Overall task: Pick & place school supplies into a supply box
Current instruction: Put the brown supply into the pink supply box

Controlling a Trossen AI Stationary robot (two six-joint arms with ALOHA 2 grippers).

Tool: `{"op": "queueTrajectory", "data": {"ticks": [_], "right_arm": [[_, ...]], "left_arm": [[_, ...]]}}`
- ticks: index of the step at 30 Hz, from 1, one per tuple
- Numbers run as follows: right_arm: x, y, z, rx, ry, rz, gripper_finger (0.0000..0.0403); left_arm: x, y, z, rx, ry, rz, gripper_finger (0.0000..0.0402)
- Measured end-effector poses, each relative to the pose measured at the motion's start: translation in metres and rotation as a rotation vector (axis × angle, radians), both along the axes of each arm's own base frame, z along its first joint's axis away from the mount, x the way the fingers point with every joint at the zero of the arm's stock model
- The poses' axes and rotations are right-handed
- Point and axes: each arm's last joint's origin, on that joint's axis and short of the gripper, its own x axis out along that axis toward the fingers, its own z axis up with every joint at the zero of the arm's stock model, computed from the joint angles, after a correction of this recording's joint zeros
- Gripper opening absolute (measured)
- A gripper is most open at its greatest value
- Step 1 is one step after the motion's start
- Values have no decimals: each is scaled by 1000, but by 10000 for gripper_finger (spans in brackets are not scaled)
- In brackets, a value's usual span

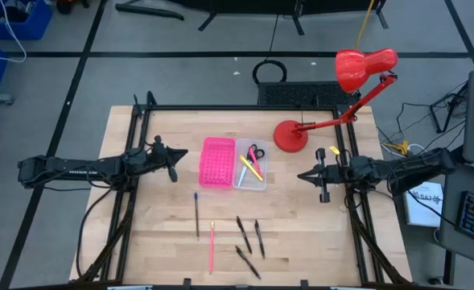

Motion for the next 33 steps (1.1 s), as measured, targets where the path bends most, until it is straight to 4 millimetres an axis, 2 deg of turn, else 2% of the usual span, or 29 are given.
{"op": "queueTrajectory", "data": {"ticks": [7,12,17,22,25,29,33], "right_arm": [[-4,-1,4,-73,-41,1,0],[-4,1,1,-138,-83,69,0],[-5,2,6,-164,-135,70,0],[-4,2,1,-195,-91,71,0],[-4,2,0,-188,-81,72,0],[-4,2,-2,-148,-53,75,0],[-4,2,-4,-100,-31,77,0]], "left_arm": [[0,0,2,-68,-31,24,8],[3,1,15,-110,-46,68,7],[10,-5,28,-171,22,103,4],[25,-21,32,-226,176,135,3],[41,-33,44,-284,209,180,3],[62,-51,59,-471,286,296,3],[80,-77,64,-613,514,429,2]]}}
